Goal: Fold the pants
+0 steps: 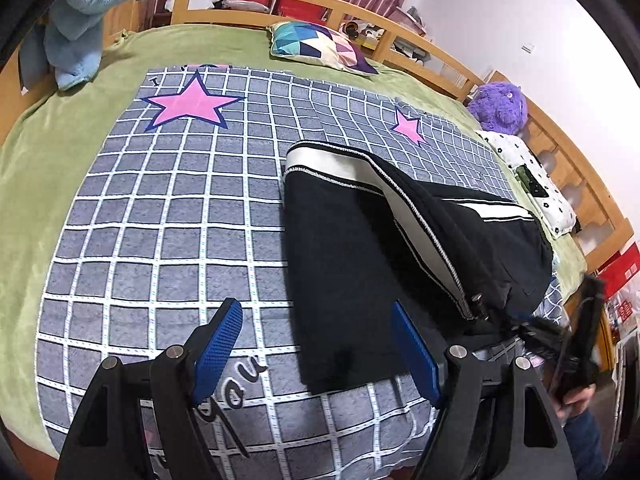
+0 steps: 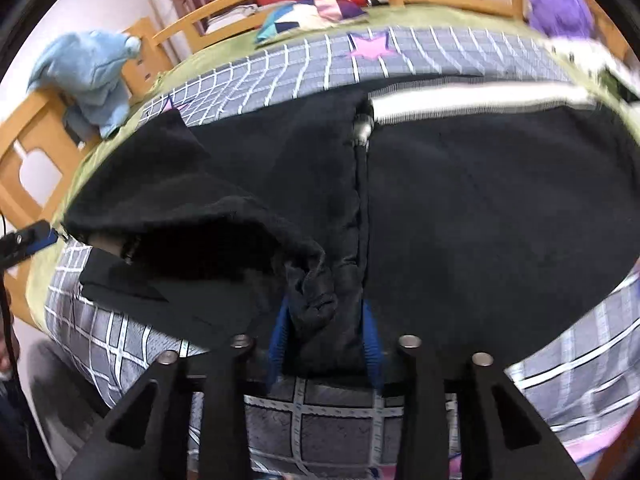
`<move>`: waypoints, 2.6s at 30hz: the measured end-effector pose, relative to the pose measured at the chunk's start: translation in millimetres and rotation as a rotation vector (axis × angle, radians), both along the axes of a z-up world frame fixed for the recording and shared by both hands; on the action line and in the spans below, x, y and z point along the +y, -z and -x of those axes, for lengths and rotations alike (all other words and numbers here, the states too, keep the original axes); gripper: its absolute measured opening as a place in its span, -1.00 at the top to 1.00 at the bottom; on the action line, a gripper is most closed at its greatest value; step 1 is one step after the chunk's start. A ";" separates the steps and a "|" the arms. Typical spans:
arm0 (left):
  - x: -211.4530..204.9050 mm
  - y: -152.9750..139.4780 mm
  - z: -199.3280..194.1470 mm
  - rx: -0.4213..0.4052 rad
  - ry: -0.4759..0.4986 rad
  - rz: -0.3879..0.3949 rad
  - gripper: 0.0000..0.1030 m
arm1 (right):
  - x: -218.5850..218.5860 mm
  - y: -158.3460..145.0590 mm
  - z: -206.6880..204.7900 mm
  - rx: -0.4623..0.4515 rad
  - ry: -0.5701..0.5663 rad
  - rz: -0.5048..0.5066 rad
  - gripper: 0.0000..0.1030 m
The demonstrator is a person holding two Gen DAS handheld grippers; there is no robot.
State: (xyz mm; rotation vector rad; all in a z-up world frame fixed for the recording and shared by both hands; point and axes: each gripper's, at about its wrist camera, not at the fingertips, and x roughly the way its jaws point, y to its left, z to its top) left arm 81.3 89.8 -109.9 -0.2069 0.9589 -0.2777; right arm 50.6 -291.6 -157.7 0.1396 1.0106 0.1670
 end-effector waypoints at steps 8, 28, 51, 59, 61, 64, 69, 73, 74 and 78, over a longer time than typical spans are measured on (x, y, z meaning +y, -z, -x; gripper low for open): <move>8.1 10.9 0.6 0.014 -0.036 0.015 -0.45 | 45.2 -55.5 6.1 -0.220 -0.208 0.101 -0.19; 7.0 17.9 10.8 0.052 -0.134 -0.022 -0.45 | 18.2 -64.3 -103.4 -0.262 -0.077 0.054 0.69; -26.3 30.6 9.4 0.095 -0.090 -0.045 -0.45 | -5.6 6.0 -54.0 -0.066 -0.125 -0.074 0.71; -34.8 22.6 7.8 0.066 -0.079 -0.027 -0.45 | -26.3 1.0 -58.4 -0.015 -0.132 -0.105 0.40; -42.7 24.3 5.5 0.066 -0.068 -0.043 -0.45 | -17.8 21.6 -59.2 0.039 -0.152 -0.052 0.38; -49.0 27.8 5.7 0.066 -0.055 -0.069 -0.45 | -20.6 13.0 -45.2 -0.012 -0.141 -0.034 0.25; -49.3 35.4 5.6 0.062 -0.066 -0.059 -0.45 | -33.4 -4.6 -14.3 -0.093 -0.091 -0.122 0.07; -48.1 39.0 0.8 0.080 -0.082 -0.030 -0.42 | -25.0 19.9 1.5 -0.058 -0.150 -0.022 0.09; -47.8 38.6 -0.3 0.082 -0.085 -0.031 -0.42 | -25.5 18.3 5.8 -0.070 -0.165 -0.009 0.10; -50.3 31.5 -4.6 0.055 -0.078 -0.046 -0.42 | -61.2 -12.2 30.4 -0.169 -0.137 -0.030 0.10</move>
